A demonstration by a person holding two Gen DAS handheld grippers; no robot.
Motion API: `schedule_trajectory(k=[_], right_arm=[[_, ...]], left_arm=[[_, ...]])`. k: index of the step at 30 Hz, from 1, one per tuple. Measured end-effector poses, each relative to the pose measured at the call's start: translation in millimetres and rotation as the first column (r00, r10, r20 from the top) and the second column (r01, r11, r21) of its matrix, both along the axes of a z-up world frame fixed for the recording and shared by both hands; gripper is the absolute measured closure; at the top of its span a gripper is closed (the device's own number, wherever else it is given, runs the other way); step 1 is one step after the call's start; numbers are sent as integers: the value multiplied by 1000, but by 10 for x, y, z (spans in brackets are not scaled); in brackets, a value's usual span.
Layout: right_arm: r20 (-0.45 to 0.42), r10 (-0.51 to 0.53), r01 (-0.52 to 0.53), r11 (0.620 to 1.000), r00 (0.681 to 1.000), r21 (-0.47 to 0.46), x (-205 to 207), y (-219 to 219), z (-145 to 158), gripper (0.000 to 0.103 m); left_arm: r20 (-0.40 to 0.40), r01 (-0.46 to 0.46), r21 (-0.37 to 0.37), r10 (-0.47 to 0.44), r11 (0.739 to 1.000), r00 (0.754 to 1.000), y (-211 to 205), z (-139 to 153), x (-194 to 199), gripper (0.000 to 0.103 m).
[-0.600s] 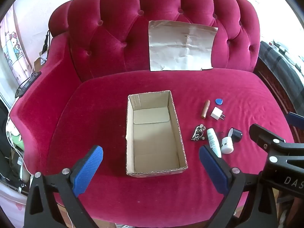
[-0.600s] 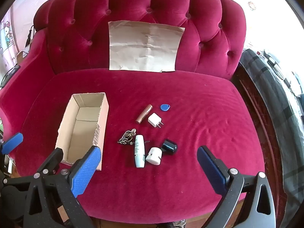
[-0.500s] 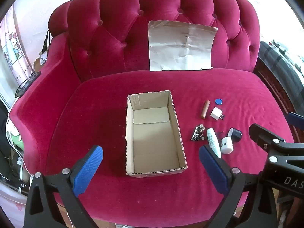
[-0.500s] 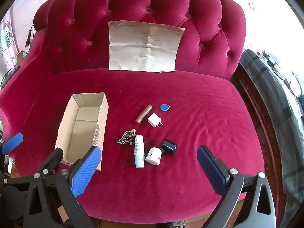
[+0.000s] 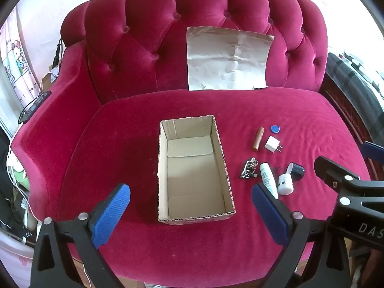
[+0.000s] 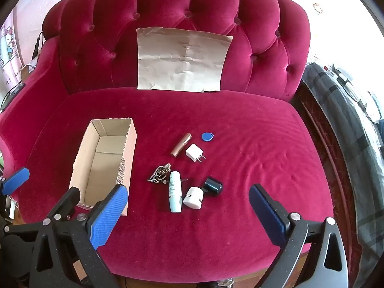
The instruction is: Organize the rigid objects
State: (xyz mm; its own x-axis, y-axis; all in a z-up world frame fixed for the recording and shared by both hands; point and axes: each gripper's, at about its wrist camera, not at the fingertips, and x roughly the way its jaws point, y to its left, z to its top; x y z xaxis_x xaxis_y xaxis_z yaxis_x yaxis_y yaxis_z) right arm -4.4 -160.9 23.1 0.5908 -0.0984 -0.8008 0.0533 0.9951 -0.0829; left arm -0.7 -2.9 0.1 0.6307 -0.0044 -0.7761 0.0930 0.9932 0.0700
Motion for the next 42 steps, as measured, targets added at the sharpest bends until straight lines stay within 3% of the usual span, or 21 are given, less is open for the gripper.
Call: schedule_trajectory(k=[42], right_arm=[[7, 0, 0, 1000, 1000, -8, -18, 2, 58, 0]], left_arm=[[1, 8, -10, -8, 1000, 1000, -31, 18, -11, 0]])
